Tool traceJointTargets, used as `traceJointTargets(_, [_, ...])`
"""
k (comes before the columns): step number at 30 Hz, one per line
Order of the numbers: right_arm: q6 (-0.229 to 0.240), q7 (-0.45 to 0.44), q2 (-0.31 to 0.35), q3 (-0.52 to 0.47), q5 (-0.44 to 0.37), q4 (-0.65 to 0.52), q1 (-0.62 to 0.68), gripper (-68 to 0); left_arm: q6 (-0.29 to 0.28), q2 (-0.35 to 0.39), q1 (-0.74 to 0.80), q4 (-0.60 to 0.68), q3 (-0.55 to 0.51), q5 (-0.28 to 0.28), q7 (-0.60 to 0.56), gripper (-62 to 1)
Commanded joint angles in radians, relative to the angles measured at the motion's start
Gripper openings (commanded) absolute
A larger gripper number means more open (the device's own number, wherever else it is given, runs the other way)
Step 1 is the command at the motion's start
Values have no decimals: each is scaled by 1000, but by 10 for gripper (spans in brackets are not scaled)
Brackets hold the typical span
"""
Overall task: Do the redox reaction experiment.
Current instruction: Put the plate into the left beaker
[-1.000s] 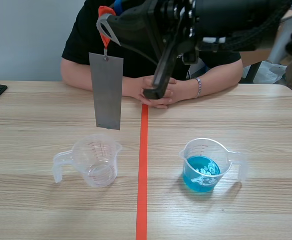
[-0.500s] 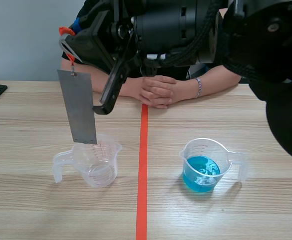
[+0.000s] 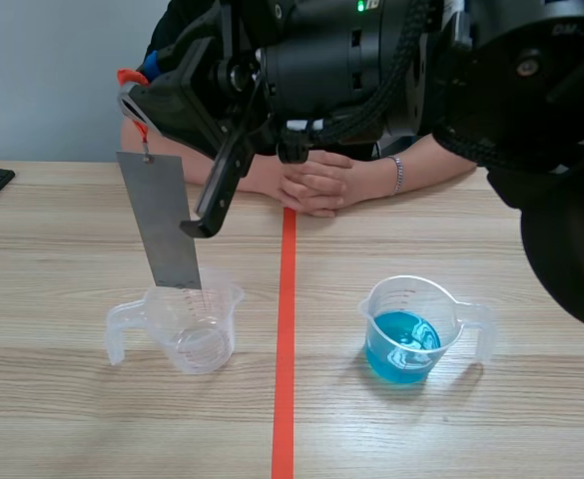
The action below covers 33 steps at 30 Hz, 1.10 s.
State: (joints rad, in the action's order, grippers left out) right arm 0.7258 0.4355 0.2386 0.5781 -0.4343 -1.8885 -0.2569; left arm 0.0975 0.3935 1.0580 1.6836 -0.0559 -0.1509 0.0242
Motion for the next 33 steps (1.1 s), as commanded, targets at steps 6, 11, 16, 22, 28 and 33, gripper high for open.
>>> traceJointTargets(6, [-3,-35,-1,-1,-10,45,-22,-660,-11,1,5,6,-9,-2,-17,-306])
traceJointTargets(11, [-3,-46,-1,-1,-10,71,-22,-660,-11,1,5,6,-9,-2,-16,-141])
traceJointTargets(16, [-3,-87,-1,0,8,107,-22,-660,-10,1,5,6,-10,-2,-16,14])
traceJointTargets(22, [-3,-143,-3,29,53,160,-23,-660,-10,1,5,6,-12,-2,-16,14])
traceJointTargets(28, [-3,-193,-21,48,121,232,-22,-660,-10,1,5,6,-12,-2,-16,14])
traceJointTargets(33, [-3,-246,-35,58,187,283,-22,-660,-10,1,5,6,-12,-2,-16,14])
